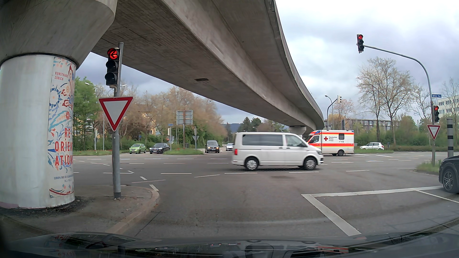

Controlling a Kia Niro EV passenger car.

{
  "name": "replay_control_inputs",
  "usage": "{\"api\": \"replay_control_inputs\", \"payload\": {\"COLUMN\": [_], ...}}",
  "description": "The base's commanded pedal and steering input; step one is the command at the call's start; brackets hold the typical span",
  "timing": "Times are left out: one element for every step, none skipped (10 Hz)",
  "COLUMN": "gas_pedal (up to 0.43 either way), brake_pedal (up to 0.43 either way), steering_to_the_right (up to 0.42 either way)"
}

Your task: Follow the waypoints while adhering to traffic rules and regulations

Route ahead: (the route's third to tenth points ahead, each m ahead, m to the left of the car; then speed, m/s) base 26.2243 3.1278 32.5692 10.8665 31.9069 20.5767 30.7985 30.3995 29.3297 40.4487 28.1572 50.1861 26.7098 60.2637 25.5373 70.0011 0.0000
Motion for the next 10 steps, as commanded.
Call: {"api": "replay_control_inputs", "payload": {"gas_pedal": [0.0,0.0,0.0,0.0,0.0,0.0,0.0,0.0,0.0,0.0], "brake_pedal": [0.238,0.244,0.244,0.244,0.238,0.244,0.244,0.244,0.244,0.244], "steering_to_the_right": [-0.008,-0.008,-0.008,-0.008,-0.009,-0.009,-0.008,-0.008,-0.009,-0.009]}}
